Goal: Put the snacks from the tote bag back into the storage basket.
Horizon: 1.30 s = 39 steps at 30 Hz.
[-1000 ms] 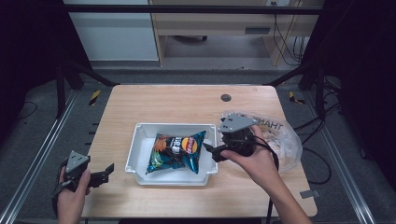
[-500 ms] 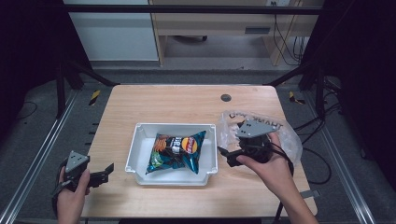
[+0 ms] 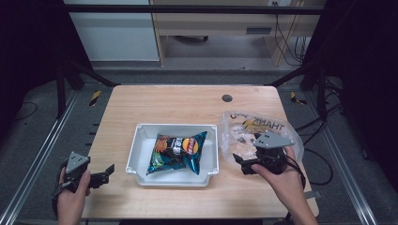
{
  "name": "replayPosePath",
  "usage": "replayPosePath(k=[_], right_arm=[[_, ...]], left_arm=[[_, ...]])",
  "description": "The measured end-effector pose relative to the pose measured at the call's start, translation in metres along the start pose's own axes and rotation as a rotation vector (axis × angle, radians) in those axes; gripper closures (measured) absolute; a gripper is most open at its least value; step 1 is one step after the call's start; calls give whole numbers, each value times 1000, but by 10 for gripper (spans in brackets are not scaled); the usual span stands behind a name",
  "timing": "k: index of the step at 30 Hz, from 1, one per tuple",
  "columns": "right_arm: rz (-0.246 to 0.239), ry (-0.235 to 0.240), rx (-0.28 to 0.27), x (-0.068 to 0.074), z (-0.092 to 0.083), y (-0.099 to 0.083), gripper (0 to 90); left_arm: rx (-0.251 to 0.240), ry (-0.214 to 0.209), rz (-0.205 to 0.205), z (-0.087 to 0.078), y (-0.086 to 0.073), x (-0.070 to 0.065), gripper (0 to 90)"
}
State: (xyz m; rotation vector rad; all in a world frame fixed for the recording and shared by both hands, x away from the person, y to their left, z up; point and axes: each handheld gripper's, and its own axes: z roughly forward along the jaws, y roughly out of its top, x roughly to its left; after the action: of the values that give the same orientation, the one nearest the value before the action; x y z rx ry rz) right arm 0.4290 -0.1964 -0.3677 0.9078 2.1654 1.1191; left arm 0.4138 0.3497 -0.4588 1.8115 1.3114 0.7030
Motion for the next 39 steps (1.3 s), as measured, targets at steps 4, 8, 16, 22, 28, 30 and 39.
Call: replayPosePath(k=[4, 8, 16, 22, 28, 30, 39], right_arm=[[32, -17, 9, -4, 0, -13, 45], [60, -28, 21, -8, 0, -28, 43], [99, -48, 37, -15, 4, -49, 46], [125, -56, 49, -21, 8, -63, 47], [143, -51, 52, -25, 12, -75, 47], [148, -46, 56, -25, 13, -78, 45], [158, -38, 80, -26, 18, -90, 45]], left_arm=[[3, 0, 2, 0, 0, 0, 23], [3, 0, 1, 0, 0, 0, 23], [5, 1, 0, 0, 0, 0, 23], [5, 2, 0, 0, 0, 0, 23], [9, 2, 3, 0, 0, 0, 23], [10, 2, 5, 0, 0, 0, 23], [11, 2, 5, 0, 0, 0, 23]])
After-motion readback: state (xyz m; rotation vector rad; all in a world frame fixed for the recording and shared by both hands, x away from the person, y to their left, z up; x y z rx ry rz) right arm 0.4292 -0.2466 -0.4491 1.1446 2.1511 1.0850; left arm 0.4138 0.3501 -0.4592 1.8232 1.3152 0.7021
